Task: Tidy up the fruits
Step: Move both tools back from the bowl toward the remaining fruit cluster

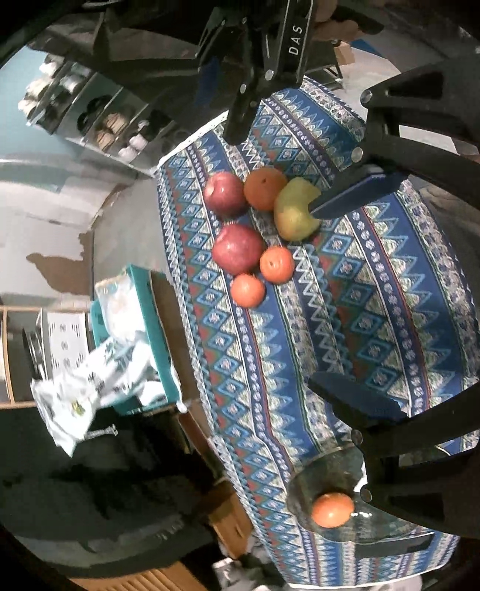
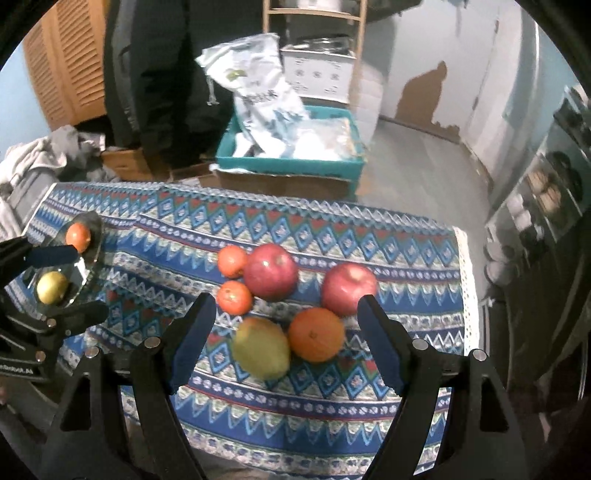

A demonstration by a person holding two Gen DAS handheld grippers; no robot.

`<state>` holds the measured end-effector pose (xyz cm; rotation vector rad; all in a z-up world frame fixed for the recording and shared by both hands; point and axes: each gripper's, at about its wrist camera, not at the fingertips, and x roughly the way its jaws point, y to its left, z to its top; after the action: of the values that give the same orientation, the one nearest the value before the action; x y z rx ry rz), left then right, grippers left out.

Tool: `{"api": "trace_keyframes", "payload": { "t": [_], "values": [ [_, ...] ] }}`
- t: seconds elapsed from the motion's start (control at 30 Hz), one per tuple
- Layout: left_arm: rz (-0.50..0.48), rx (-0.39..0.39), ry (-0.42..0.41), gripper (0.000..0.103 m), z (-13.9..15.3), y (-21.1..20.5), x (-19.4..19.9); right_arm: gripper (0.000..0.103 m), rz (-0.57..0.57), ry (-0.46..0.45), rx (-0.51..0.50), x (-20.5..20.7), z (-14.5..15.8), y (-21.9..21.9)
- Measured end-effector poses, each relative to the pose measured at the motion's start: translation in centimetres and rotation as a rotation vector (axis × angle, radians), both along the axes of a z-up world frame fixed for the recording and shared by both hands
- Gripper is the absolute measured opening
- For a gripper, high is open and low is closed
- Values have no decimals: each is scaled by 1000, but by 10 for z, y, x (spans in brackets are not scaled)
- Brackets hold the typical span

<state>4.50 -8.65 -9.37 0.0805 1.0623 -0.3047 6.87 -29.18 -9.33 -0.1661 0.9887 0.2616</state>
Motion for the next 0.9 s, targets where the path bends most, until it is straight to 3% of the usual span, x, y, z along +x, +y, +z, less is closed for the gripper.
{"api": "trace_keyframes", "payload": {
  "t": [0.3, 0.73, 0.9],
  "values": [
    [-36, -49, 20, 86, -8, -32, 17, 79, -61, 31, 6, 1, -9, -34],
    [-113, -64, 123, 86, -58, -71, 36, 79, -152, 139, 4, 14, -54, -67],
    [-171, -33, 133, 86, -75, -88, 36, 79, -188, 171, 17, 18, -67, -81]
  ]
}}
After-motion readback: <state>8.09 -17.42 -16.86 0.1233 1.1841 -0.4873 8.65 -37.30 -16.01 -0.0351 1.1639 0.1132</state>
